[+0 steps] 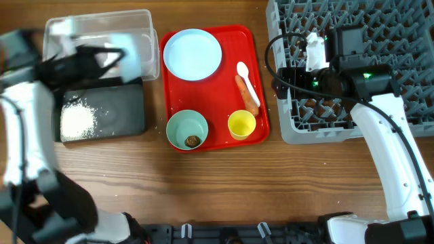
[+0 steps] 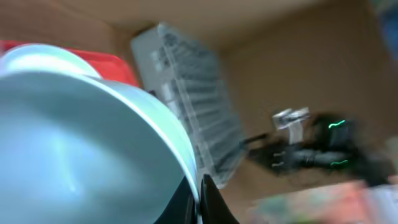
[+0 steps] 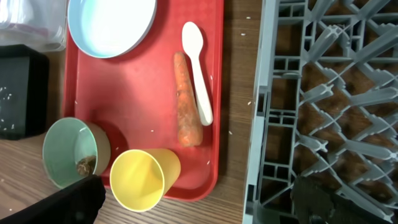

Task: Sort waste into correct bins and load items into the dishwasher rack
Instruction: 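Return the empty bowl to the red tray with the left gripper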

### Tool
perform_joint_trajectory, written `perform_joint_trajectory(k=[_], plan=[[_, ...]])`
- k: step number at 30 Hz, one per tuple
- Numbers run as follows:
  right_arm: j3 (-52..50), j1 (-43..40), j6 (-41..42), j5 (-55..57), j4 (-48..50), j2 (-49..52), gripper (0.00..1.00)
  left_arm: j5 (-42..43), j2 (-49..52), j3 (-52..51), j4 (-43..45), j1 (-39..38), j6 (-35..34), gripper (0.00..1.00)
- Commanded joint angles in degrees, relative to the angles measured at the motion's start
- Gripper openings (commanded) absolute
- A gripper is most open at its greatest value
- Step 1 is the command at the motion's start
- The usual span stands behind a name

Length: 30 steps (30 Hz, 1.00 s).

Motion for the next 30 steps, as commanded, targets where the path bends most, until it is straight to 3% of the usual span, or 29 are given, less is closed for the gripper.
perform_joint_trajectory(k=[1, 3, 4, 7, 11, 15, 18, 19, 21, 27, 30], plan=[[-0.9, 0.2, 0.8, -0.9, 0.0, 0.7, 1.00, -29.3, -2.5, 0.6, 3.6, -17.8, -5.3, 0.04], [-0.9, 0.2, 0.8, -0.9, -0.1, 0.7, 1.00, -51.9, -0.1, 0.6, 6.1, -32.2, -5.3, 0.04], [-0.9, 0.2, 0.8, -0.9, -0.1, 0.7, 1.00, -59.2, 1.2, 0.6, 6.8, -36.3, -5.3, 0.04], [-0.9, 0.2, 0.8, -0.9, -0.1, 0.7, 1.00, -72.5, 6.8, 0.6, 9.2, -46.1, -5.3, 0.04], [-0.9, 0.2, 0.8, -0.9, -0.1, 0.7, 1.00, -74.0, 15.4, 0.6, 11.5, -52.5, -5.3, 0.04], [-0.9, 0.2, 0.7, -0.9, -0.1, 0.7, 1.00, -74.0, 19.5, 0.6, 10.1, -52.8, -5.3, 0.06], [-0.9, 0.2, 0.7, -0.9, -0.1, 0.7, 1.00, -74.0, 19.5, 0.6, 9.5, -52.8, -5.3, 0.34], [-0.9, 0.2, 0.8, -0.9, -0.1, 0.7, 1.00, -74.1, 19.1, 0.6, 9.4, -52.5, -6.5, 0.52], [-0.9, 0.2, 0.7, -0.9, -0.1, 0.7, 1.00, -74.2, 17.4, 1.8, 7.1, -51.6, -10.1, 0.64], [-0.9, 0.2, 0.7, -0.9, 0.0, 0.7, 1.00, -73.5, 10.4, 6.6, -8.0, -50.7, -14.7, 0.68], [-0.9, 0.2, 0.8, -0.9, 0.0, 0.7, 1.00, -73.3, 10.6, 3.5, -14.8, -51.7, -25.8, 0.54]])
